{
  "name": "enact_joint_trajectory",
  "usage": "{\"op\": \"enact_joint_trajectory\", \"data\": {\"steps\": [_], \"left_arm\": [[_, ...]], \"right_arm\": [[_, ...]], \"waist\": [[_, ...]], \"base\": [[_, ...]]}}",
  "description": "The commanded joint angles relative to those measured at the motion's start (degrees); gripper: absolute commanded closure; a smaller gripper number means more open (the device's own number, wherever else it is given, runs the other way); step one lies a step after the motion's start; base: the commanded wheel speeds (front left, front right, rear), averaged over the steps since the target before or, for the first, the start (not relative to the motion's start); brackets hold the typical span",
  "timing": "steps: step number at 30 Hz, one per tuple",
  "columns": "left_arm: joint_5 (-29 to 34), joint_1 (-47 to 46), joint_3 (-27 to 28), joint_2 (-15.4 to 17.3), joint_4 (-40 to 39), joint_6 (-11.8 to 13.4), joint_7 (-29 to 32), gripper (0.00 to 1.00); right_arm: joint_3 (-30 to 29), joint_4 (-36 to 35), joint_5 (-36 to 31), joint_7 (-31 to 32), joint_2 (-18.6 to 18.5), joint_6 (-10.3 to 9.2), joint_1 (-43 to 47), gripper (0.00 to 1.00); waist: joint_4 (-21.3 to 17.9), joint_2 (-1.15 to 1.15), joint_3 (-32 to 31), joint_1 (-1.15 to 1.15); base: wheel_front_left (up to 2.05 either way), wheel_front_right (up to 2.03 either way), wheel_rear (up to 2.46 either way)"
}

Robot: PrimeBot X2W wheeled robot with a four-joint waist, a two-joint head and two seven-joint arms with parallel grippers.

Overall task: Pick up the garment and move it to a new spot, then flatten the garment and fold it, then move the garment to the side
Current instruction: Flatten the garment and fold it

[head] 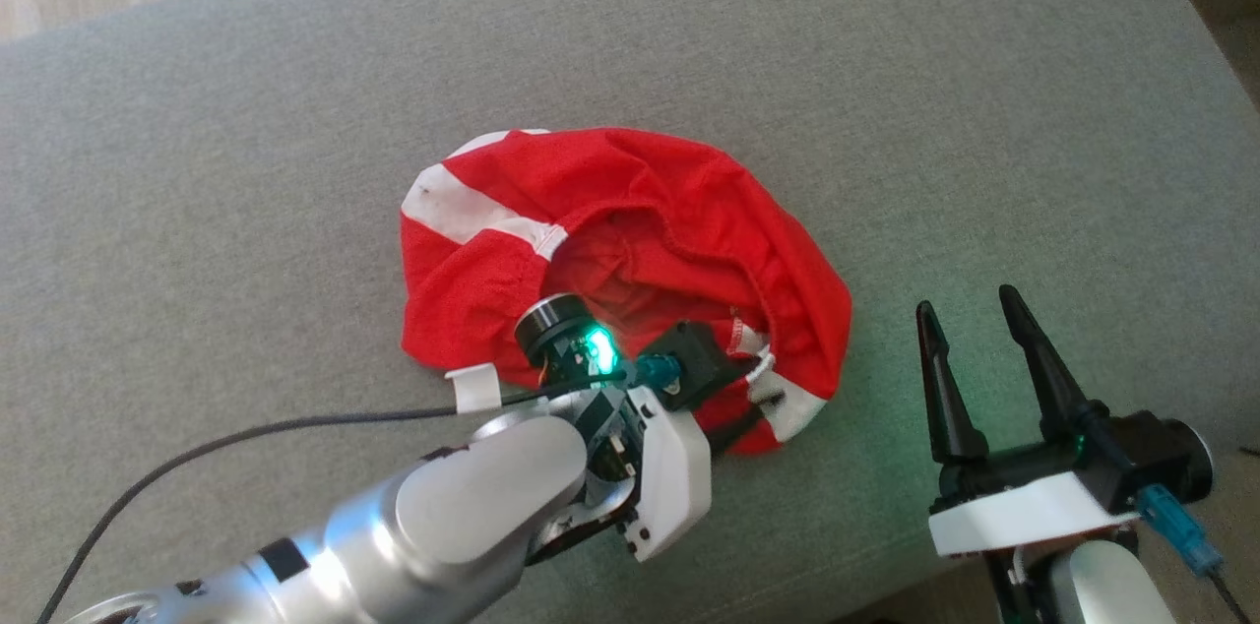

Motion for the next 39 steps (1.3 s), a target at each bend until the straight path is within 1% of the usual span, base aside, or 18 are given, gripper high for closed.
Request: {"op": "enact_joint_trajectory", "data": {"steps": [1, 5, 7, 12, 14, 18, 21, 25, 28, 32, 36, 39], "left_arm": [[0.36, -1.57, 1.47, 0.23, -1.86, -0.31, -0.05, 1.0], [0.35, -1.78, 1.47, 0.82, -3.55, -0.32, 0.47, 1.0], [0.13, -2.39, 1.47, 1.2, -4.67, -0.32, -0.3, 1.0], [-4.24, -7.87, 2.91, 1.56, -7.56, -0.32, -5.9, 1.0], [-7.63, -11.16, 4.51, 1.81, -8.81, -0.32, -7.17, 1.0], [-13.48, -19.51, 6.75, 4.43, -10.43, -0.32, -7.32, 1.0], [-16.64, -25.05, 8.53, 6.86, -10.14, -0.32, -7.74, 1.0], [-20.12, -28.69, 9.48, 9.32, -10.14, -0.33, -8.24, 1.0], [-23.12, -27.32, 9.42, 11.04, -11.05, -0.33, -8.72, 1.0], [-25.15, -20.31, 7.45, 13.53, -11.95, 0.07, -10.01, 1.0], [-26.69, -10.67, 6.09, 15.72, -12.4, 2.38, -13.99, 1.0], [-26.58, -5.09, 5.86, 16.87, -11.72, 4.24, -18.25, 1.0]], "right_arm": [[1.31, -1.64, 0.5, -0.62, -0.3, -0.04, -0.77, 0.0], [1.43, -1.46, 0.97, -0.62, -0.3, -0.04, -0.87, 0.0], [1.42, -1.29, 1.17, -0.62, -0.3, -0.04, -0.88, 0.0], [1.47, -0.86, 1.46, -0.62, -0.3, -0.04, -0.76, 0.0], [1.74, -0.71, 1.49, -0.62, -0.3, -0.04, -0.64, 0.0], [2.6, -0.25, 1.43, -0.62, -0.3, -0.04, 0.02, 0.0], [3.05, 0.19, 1.15, -0.62, -0.3, -0.04, 1.01, 0.0], [2.56, 0.28, 0.7, -0.62, -0.3, -0.04, 2.34, 0.0], [1.57, -0.26, 0.5, -0.62, -0.3, -0.04, 3.18, 0.0], [0.91, -0.76, 0.05, -0.62, -0.3, -0.04, 4.4, 0.0], [-0.3, -0.85, 0.28, -0.62, -0.3, -0.04, 5.01, 0.0], [-0.89, 0.23, 1.4, -0.62, -0.3, -0.04, 5.38, 0.0]], "waist": [[-0.2, 0.0, 0.14, 0.0], [-0.73, 0.0, 0.27, 0.0], [-0.97, 0.0, 0.01, 0.0], [-1.59, 0.0, -2.37, 0.0], [-2.06, 0.0, -3.77, 0.0], [-3.34, 0.0, -7.2, 0.0], [-3.96, 0.0, -9.57, 0.0], [-3.48, 0.0, -11.57, 0.0], [-1.8, 0.0, -11.85, 0.0], [1.67, 0.0, -11.07, 0.0], [4.97, 0.0, -9.49, 0.0], [7.21, 0.0, -8.5, 0.0]], "base": [[0.0, 0.0, 0.0], [0.0, 0.0, 0.0], [0.0, 0.0, 0.0], [0.0, 0.0, 0.0], [0.0, 0.0, 0.0], [0.0, 0.0, 0.0], [0.0, 0.0, 0.0], [0.0, 0.0, 0.0], [0.0, 0.0, 0.0], [0.0, 0.0, 0.0], [0.0, 0.0, 0.0], [0.0, 0.0, 0.0]]}}
